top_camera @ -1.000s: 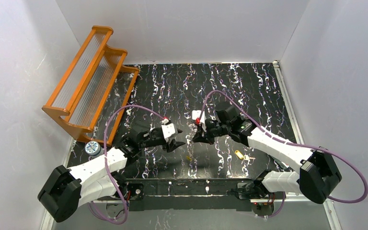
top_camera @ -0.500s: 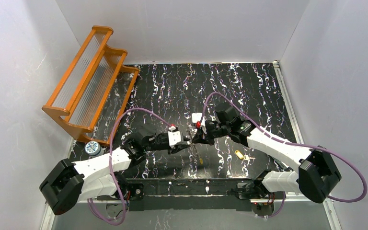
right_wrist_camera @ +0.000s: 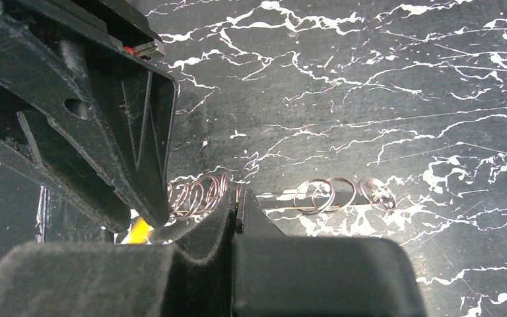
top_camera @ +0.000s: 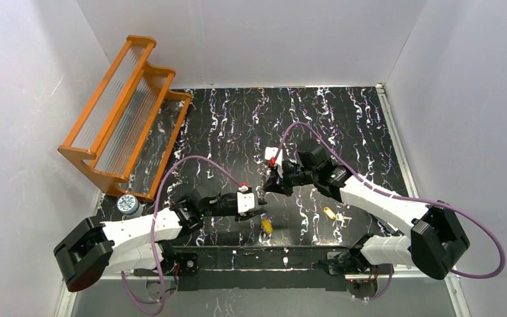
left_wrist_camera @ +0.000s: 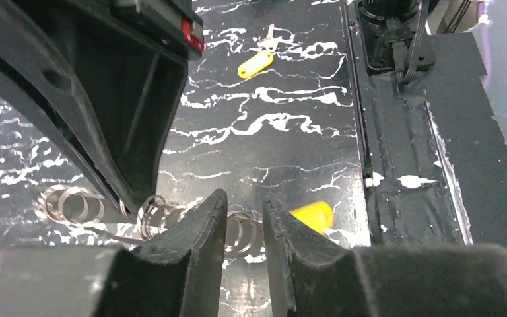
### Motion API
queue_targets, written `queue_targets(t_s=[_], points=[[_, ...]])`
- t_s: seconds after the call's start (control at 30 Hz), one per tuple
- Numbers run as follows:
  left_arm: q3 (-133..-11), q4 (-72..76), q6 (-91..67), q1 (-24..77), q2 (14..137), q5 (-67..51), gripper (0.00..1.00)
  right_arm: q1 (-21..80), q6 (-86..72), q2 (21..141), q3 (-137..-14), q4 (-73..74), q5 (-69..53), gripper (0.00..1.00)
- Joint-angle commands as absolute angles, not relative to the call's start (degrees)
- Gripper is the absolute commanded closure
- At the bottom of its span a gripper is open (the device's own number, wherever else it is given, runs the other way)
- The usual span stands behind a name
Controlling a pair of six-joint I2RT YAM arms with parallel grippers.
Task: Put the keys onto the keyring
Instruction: Place the keyring at the center of the board.
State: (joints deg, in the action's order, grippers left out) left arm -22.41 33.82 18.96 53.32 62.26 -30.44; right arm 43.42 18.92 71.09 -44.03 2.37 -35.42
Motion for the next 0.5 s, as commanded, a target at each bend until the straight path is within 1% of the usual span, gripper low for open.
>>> queue_targets(t_s=[0.0, 0.03, 0.17, 0.3, 0.47], points=[[-20.3, 32.2, 20.3, 53.8, 57.7, -25.7, 0.69, 43.2, 18.6, 70.3, -44.1, -2.2, -35.6, 0.99], [-20.2, 31.4, 20.5, 53.7, 56.2, -23.2, 0.65, 43.3, 19.4, 70.0, -43.7, -2.0, -36.0, 0.99], [-19.7, 29.7, 21.5, 53.8, 50.3, -15.4, 0.58, 43.3, 22.8, 68.4, -41.6, -2.5, -39.0, 0.99], [-19.7, 29.3, 22.2, 53.8, 47.4, -8.5, 0.56, 43.3, 25.5, 67.4, -40.3, -2.6, -40.5, 0.99], [-20.7, 28.3, 22.3, 53.8, 49.7, -3.2, 0.56, 43.3, 27.7, 67.4, -39.4, -2.3, -41.2, 0.99]])
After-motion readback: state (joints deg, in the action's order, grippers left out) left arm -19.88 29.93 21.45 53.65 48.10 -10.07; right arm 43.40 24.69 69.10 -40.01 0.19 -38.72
